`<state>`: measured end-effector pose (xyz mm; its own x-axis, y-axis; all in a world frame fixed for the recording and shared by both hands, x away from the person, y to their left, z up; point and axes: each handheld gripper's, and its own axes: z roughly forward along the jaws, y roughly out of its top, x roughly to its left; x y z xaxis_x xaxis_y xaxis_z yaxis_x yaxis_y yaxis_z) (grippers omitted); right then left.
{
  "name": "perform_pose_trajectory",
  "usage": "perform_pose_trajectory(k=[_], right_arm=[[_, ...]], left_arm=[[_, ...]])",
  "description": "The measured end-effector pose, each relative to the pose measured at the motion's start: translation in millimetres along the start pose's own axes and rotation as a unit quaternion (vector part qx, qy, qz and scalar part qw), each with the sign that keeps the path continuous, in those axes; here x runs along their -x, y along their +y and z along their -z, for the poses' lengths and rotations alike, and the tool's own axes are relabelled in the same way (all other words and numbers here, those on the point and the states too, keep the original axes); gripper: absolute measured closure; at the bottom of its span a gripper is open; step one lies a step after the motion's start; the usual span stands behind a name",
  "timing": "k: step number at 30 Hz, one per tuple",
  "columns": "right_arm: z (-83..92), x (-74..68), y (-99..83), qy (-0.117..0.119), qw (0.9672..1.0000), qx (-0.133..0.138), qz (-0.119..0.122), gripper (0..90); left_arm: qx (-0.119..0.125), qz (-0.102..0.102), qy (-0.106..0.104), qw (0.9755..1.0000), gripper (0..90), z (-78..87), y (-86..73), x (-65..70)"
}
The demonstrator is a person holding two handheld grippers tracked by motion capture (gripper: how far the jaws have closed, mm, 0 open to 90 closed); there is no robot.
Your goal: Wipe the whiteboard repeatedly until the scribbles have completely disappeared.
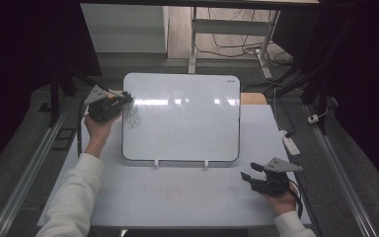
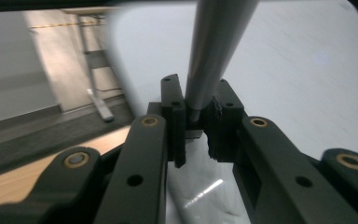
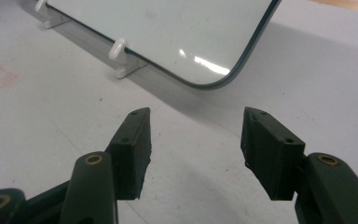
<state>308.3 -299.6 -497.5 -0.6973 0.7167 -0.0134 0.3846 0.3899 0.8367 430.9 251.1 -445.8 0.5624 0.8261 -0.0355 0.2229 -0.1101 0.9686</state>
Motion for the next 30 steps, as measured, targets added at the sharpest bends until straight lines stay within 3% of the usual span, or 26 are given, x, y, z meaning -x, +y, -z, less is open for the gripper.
perform_pose_trajectory(k=[1, 3, 4, 5, 7, 10, 14, 15, 18, 21, 22, 24, 27, 28, 30], right_arm=[[-0.6, -0.5, -0.3, 0.0, 1.0, -0.001, 0.001, 43.1], [-0.6, -0.6, -0.3, 0.0, 1.0, -0.002, 0.003, 43.1], [0.0, -0.4, -0.1, -0.001, 1.0, 0.0, 0.002, 43.1], [0.7, 0.1, 0.2, -0.002, 1.0, 0.001, 0.0, 43.1], [1.5, 0.6, 0.4, -0.003, 1.0, 0.004, -0.002, 43.1], [2.0, 0.4, 0.7, -0.003, 1.0, 0.005, -0.001, 43.1], [-0.5, -0.5, 0.2, 0.001, 1.0, 0.001, 0.0, 43.0], [-0.9, -1.1, 0.1, 0.001, 1.0, 0.0, 0.001, 43.0], [-0.8, -1.7, 0.2, 0.002, 1.0, 0.0, 0.003, 43.0], [0.2, -0.9, 0.6, -0.001, 1.0, 0.003, 0.0, 43.0], [0.4, -0.8, 0.6, -0.001, 1.0, 0.003, -0.002, 43.1], [0.1, -1.1, 0.6, 0.0, 1.0, 0.003, -0.001, 43.0], [-0.7, -1.6, 0.6, 0.002, 1.0, 0.002, 0.0, 43.0], [-1.8, -2.0, 0.4, 0.004, 1.0, 0.0, 0.002, 43.0], [-2.3, -2.0, 0.3, 0.004, 1.0, -0.001, 0.002, 43.0]], left_arm=[[-0.004, -0.012, -0.014, 0.9998, 78.0, -3.2, -4.1, 10.5], [-0.005, -0.018, -0.013, 0.9997, 78.0, -3.0, -4.1, 13.1], [-0.007, -0.023, -0.011, 0.9996, 78.0, -1.7, -2.3, 11.8], [-0.003, -0.024, 0.009, 0.9997, 78.0, 2.0, 0.7, 6.4], [0.006, 0.004, 0.03, 0.9995, 78.0, 9.2, 5.0, -9.5], [0.008, 0.011, 0.034, 0.9993, 78.1, 12.0, 3.7, -16.4], [0.004, -0.005, -0.001, 1.0, 78.1, 3.1, -6.0, 2.8], [0.002, -0.013, -0.022, 0.9997, 78.1, -2.9, -11.2, 15.7], [0.001, -0.019, -0.022, 0.9996, 78.1, -3.8, -9.4, 17.9], [0.009, -0.009, 0.004, 0.9999, 78.1, 0.2, -2.4, 7.0], [0.014, 0.002, 0.011, 0.9998, 78.1, 2.1, -0.6, 1.1], [0.021, 0.023, 0.01, 0.9995, 78.1, 2.8, -0.3, -5.0], [0.01, 0.004, -0.019, 0.9998, 78.1, -5.2, -5.1, 10.2], [0.004, -0.013, -0.03, 0.9995, 78.1, -10.2, -7.2, 20.6], [-0.001, -0.029, -0.034, 0.999, 78.1, -15.2, -5.9, 29.2]])
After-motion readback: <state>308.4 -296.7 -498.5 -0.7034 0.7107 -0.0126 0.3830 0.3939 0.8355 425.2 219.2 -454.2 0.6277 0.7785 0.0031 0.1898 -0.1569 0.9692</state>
